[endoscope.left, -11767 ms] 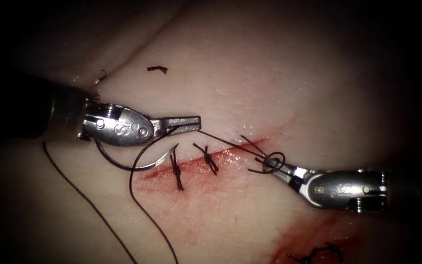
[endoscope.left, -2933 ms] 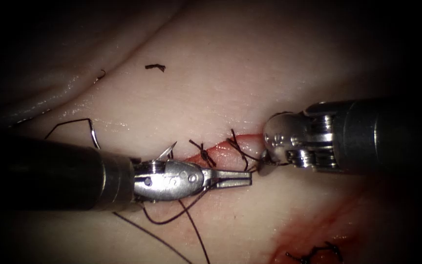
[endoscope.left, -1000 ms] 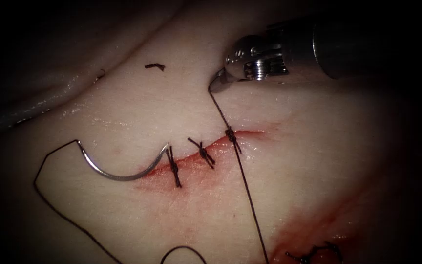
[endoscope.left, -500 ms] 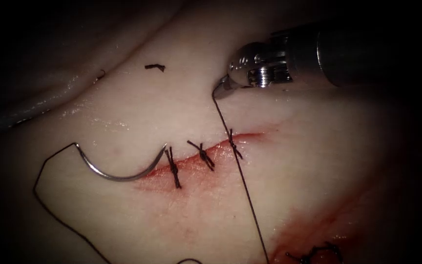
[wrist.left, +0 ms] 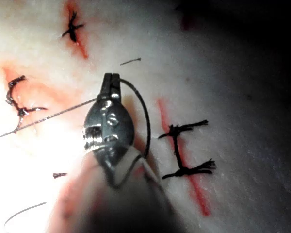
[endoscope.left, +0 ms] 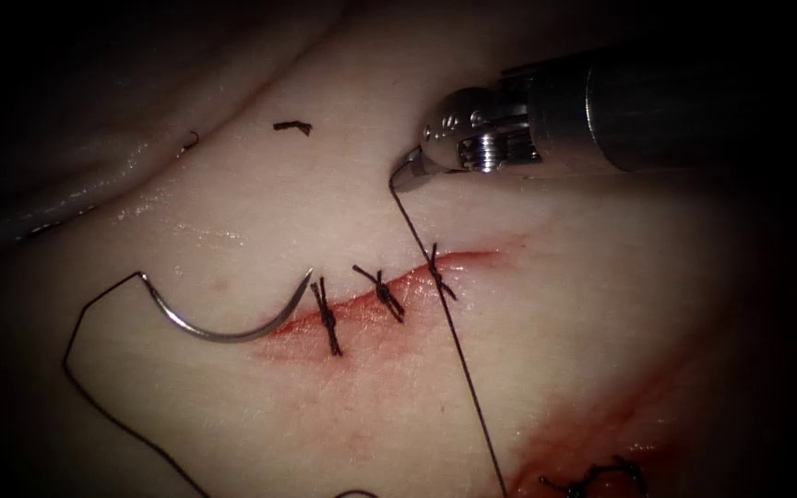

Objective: Wound Closure

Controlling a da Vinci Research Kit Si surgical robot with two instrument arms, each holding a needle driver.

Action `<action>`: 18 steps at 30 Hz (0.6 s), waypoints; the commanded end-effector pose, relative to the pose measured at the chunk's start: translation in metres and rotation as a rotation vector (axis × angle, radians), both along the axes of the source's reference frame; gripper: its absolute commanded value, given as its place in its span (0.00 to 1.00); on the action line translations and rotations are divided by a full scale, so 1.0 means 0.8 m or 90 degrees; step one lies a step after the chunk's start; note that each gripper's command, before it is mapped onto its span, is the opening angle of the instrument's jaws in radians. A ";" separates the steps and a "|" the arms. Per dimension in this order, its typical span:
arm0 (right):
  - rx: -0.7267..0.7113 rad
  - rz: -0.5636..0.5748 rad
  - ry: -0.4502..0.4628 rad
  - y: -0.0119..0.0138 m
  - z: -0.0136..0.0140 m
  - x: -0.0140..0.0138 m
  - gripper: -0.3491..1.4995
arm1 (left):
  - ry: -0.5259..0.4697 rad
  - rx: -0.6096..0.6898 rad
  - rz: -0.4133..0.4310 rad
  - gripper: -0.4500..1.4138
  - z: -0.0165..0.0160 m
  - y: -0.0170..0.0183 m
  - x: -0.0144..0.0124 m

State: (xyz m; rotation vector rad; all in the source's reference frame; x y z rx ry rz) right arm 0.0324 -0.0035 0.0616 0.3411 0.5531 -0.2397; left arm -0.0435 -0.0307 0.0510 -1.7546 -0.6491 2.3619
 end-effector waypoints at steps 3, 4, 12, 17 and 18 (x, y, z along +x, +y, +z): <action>-0.019 0.032 0.013 -0.0007 -0.0003 0.0000 0.55 | 0.009 -0.020 -0.013 0.00 -0.0013 0.0020 0.0012; -0.021 0.043 0.013 -0.0008 -0.0005 -0.0003 0.72 | 0.009 -0.023 -0.016 0.00 -0.0019 0.0028 0.0017; -0.009 0.100 0.012 -0.0005 -0.0024 -0.0052 0.89 | 0.019 -0.061 -0.053 0.00 -0.0062 0.0078 0.0075; -0.031 0.170 0.040 0.0007 -0.0036 -0.0096 0.90 | 0.041 -0.083 -0.070 0.00 -0.0079 0.0104 0.0112; -0.036 0.179 0.044 0.0006 -0.0038 -0.0104 0.90 | 0.043 -0.086 -0.072 0.00 -0.0082 0.0111 0.0118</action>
